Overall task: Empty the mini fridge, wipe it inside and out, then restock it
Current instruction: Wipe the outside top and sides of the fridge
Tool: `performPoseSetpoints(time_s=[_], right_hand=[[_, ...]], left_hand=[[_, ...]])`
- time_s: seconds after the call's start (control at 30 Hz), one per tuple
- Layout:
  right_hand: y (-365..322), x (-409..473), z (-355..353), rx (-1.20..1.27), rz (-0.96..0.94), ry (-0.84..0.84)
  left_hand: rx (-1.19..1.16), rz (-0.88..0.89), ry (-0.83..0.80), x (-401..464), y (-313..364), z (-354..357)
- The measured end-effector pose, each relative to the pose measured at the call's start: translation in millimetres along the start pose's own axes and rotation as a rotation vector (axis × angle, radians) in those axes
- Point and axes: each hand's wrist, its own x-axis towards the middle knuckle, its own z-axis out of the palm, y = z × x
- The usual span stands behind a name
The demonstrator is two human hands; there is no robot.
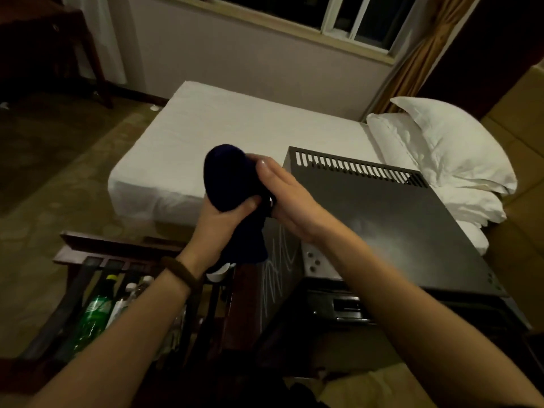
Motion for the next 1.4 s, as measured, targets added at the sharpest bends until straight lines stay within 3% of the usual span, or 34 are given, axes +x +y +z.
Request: performPoseSetpoints(time_s=[0.07,0.17,0.33,0.47,0.63,0.87,1.03,1.2,1.3,1.4], right_hand=[[-1,-6,-8,-0.17,0.061,-0.079],[22,-20,-24,-0.682,0.05,0.102],[73,-62,-45,-0.815,0.079,0.55],[94,-81,-37,-1.042,0.138,0.591],[108,-85,-24,-1.122,0.138,0.555],[108,-83,-20,-1.07,0.162,0.585],[107,-81,-18,-1.108,0.173,0.618],[105,-82,-17,-1.079,0.2,0.572],[104,-81,-17,-1.07,0.215,0.577],[104,-79,-15,-1.098,0.202,0.589]], left_hand=[[0.02,-0.021,0.006,-1,-10,-18],[0.106,-0.092,0.066,-3,-32,-38],[0.018,-0.312,0.105,-19,-80,-57],[-0.001,-0.438,0.045,-35,-102,-38],[-0.016,-0.231,-0.248,-71,-102,29],[0.154,-0.067,-0.131,-41,-118,50],[0.204,-0.263,-0.083,-13,-142,36],[0.173,-0.046,-0.108,-73,-121,41],[0.182,-0.006,-0.102,-68,-129,40],[0.163,-0.144,-0.078,-44,-141,36]])
